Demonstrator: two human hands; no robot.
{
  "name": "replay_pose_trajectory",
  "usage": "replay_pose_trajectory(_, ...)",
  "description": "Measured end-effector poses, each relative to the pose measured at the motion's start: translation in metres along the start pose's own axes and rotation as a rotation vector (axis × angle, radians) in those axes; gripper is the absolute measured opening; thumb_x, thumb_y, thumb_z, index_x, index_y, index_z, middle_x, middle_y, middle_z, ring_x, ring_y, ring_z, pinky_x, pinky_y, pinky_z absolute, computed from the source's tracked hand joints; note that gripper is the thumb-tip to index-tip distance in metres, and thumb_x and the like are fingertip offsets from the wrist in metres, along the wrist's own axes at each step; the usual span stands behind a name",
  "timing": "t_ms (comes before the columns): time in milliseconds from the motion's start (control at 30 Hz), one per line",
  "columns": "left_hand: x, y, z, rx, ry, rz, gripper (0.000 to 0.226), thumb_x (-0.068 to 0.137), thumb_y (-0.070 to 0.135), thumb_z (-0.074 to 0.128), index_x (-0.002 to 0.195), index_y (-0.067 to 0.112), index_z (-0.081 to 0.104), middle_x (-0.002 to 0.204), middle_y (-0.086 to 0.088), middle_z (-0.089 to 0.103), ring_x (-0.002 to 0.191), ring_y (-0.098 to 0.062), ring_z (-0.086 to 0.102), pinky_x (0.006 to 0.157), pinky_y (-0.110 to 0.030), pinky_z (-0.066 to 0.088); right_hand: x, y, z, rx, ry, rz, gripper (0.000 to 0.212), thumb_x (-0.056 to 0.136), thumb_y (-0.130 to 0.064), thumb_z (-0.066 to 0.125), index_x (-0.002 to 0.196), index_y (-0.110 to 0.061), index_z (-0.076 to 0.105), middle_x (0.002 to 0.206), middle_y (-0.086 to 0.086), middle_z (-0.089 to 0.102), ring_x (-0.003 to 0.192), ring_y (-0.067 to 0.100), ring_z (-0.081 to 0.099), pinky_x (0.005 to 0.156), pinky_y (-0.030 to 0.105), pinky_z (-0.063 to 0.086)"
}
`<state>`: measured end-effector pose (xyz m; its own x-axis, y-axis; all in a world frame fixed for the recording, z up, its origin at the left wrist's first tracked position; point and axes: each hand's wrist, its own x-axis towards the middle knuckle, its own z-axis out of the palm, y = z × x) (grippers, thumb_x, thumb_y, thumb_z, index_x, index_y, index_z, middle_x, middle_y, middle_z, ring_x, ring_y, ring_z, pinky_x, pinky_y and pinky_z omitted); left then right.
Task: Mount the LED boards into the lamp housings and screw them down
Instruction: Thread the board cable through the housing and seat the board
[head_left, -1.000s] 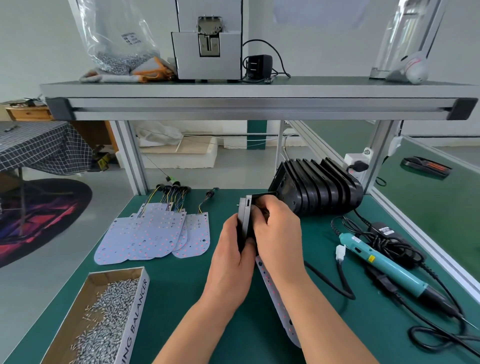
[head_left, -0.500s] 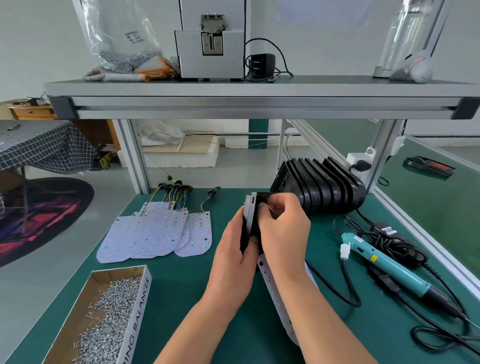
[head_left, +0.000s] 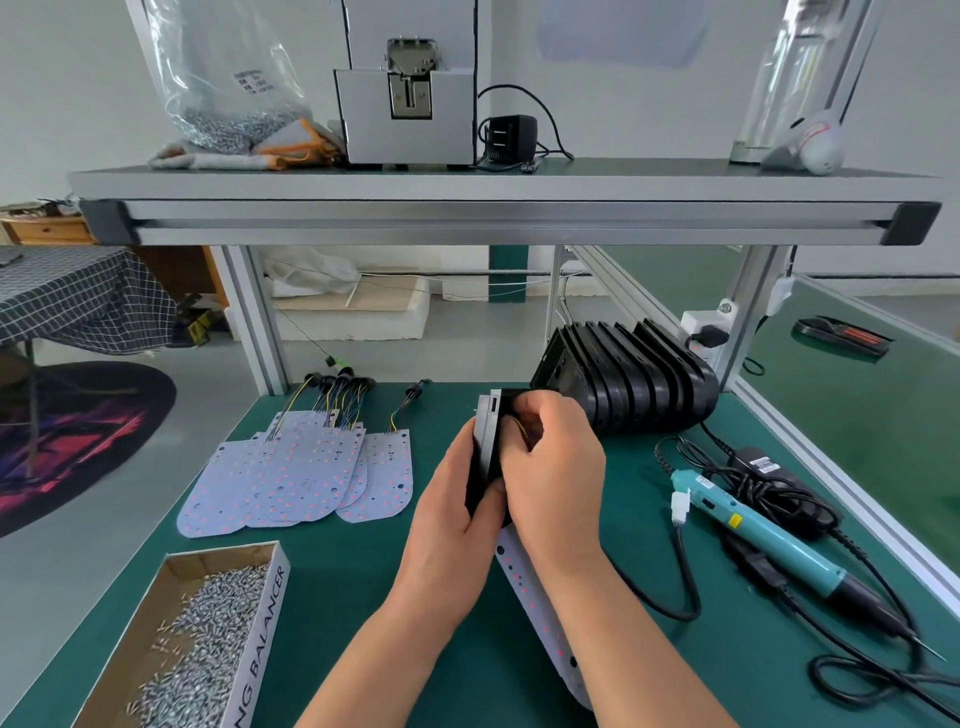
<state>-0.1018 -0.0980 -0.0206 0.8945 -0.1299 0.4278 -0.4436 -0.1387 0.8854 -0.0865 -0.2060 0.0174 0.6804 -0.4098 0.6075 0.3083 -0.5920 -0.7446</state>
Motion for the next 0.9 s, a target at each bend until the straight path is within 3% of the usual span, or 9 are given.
replay_pose_trajectory(167, 0.0009, -0.0006, 0.0012, -0.004, 0.004, 0.006, 0.065, 0.101, 0.011, 0.055, 0.151, 0.052, 0.048, 0.138, 0.018, 0.068, 0.13, -0.005, 0.063, 0.098, -0.009, 0.046, 0.0005, -0.0065, -0.0015, 0.229, 0.001, 0.141, 0.014, 0.092, -0.012, 0.077, 0.1, -0.023, 0.074, 0.1, -0.01, 0.07, 0.091, 0.009, 0.07, 0.085, 0.038, 0.059)
replay_pose_trajectory(333, -0.0001, -0.0039, 0.0019, -0.036, 0.037, -0.02, 0.065, 0.101, 0.014, 0.055, 0.153, 0.053, 0.046, 0.14, 0.017, 0.068, 0.131, -0.008, 0.064, 0.104, -0.022, 0.052, 0.0006, -0.0109, 0.0002, 0.358, -0.024, 0.292, 0.017, 0.091, -0.016, 0.078, 0.101, -0.029, 0.073, 0.092, -0.016, 0.076, 0.092, 0.005, 0.073, 0.087, 0.035, 0.06)
replay_pose_trajectory(467, 0.0009, -0.004, 0.0011, -0.033, 0.057, -0.022, 0.064, 0.101, 0.013, 0.055, 0.155, 0.047, 0.047, 0.14, 0.015, 0.068, 0.132, -0.011, 0.063, 0.105, -0.026, 0.052, 0.0009, -0.0074, -0.0005, 0.36, -0.088, 0.272, 0.013, 0.094, -0.02, 0.074, 0.101, -0.031, 0.072, 0.093, -0.02, 0.076, 0.092, 0.004, 0.072, 0.083, 0.026, 0.058)
replay_pose_trajectory(633, 0.0004, -0.0012, 0.0004, -0.02, 0.056, -0.012, 0.064, 0.101, 0.012, 0.055, 0.153, 0.049, 0.048, 0.138, 0.017, 0.068, 0.132, -0.009, 0.063, 0.102, -0.016, 0.049, 0.0015, -0.0053, -0.0028, 0.29, -0.106, 0.221, 0.013, 0.096, -0.02, 0.072, 0.098, -0.032, 0.069, 0.089, -0.024, 0.073, 0.085, 0.002, 0.07, 0.071, 0.013, 0.051)
replay_pose_trajectory(900, -0.0014, 0.0044, -0.0047, -0.054, 0.005, 0.008, 0.062, 0.105, 0.013, 0.058, 0.149, 0.056, 0.05, 0.141, 0.018, 0.067, 0.136, -0.006, 0.059, 0.104, -0.012, 0.045, 0.0042, -0.0016, -0.0032, 0.235, -0.136, 0.199, 0.016, 0.097, -0.018, 0.07, 0.105, -0.029, 0.078, 0.094, -0.025, 0.076, 0.093, -0.001, 0.072, 0.083, 0.023, 0.057)
